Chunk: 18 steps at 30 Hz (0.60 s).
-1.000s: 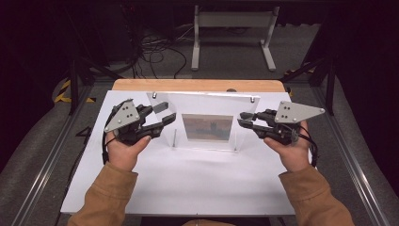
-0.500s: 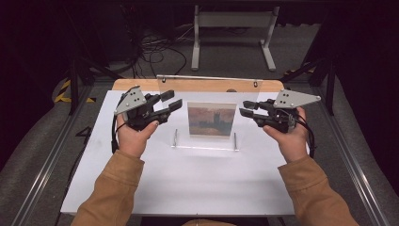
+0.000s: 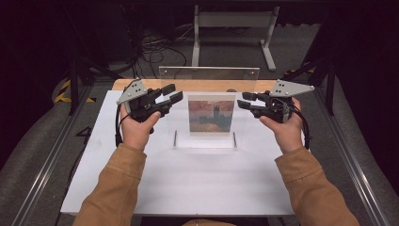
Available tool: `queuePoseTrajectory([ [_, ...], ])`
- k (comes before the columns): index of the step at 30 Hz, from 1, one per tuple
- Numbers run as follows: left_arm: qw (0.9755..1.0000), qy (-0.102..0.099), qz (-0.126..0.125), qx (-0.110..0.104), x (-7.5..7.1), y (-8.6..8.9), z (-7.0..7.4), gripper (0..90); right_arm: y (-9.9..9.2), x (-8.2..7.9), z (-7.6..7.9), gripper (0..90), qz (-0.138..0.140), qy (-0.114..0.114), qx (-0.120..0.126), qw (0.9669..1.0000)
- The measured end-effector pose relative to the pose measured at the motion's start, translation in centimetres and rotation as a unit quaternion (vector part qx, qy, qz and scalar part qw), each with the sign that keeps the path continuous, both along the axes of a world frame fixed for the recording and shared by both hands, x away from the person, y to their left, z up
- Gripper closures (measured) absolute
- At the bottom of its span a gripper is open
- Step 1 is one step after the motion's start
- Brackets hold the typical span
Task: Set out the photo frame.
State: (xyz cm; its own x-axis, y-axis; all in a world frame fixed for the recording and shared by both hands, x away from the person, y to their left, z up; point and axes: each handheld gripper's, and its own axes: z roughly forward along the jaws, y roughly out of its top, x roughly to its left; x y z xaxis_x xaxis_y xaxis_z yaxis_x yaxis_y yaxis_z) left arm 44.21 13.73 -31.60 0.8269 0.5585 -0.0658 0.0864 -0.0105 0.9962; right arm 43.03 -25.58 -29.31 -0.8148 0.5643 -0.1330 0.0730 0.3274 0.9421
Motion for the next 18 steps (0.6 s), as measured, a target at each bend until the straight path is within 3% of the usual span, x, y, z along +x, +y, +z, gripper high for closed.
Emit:
queuePoseTrajectory([
  [3,0.9999,-0.005,0.007,0.006,0.2,-0.1,0.0,51.9,0.0,0.2,-0.1,60.4,-0.007,-0.003,0.0,1.0],
  [7,0.9997,0.0,0.017,0.019,0.3,-0.2,-0.2,41.2,-0.1,0.0,-0.2,56.5,-0.02,-0.014,-0.011,0.9996],
  [11,0.9994,0.016,0.026,0.017,0.5,0.2,-0.8,33.3,-0.9,0.1,-0.5,48.8,-0.038,-0.005,0.003,0.9993],
  [18,0.9992,0.018,0.028,0.024,0.0,0.8,-1.1,33.2,-2.3,-0.5,-0.9,42.7,-0.046,0.007,0.011,0.9989],
])
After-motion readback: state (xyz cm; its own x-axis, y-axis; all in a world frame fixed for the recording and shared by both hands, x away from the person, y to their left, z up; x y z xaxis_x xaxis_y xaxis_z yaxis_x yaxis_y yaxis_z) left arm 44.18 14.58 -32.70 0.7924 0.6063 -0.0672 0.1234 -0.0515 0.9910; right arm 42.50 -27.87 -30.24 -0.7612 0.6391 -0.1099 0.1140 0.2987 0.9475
